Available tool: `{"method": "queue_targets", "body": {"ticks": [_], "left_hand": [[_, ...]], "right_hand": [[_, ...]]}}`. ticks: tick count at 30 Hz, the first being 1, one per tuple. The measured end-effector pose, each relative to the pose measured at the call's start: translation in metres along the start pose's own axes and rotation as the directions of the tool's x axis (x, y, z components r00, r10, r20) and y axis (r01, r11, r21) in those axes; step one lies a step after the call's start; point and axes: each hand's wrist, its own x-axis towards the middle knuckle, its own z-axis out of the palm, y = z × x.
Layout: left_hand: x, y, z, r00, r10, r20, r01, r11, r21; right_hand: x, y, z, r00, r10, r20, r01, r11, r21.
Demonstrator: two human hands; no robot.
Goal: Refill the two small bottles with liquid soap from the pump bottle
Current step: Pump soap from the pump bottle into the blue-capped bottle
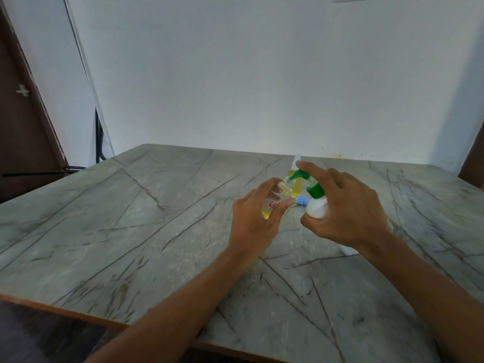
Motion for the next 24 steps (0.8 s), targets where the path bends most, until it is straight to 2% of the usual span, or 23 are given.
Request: {"method": "queue_targets", "body": {"ticks": [15,24], "left_hand": [[-0.0004,-0.0030,0.0000,1.000,0.006,-0.014,-0.005,1.000,0.026],[-0.0049,-0.0010,0.0004,0.998,0.059,0.008,-0.059,0.997,0.044]], "right_hand": [[0.0032,-0.0008,0.0028,1.000,0.011,0.019,-0.011,1.000,0.000],[0.0024,0.0024,0.0055,0.999,-0.019,-0.040,0.020,1.000,0.011]]}}
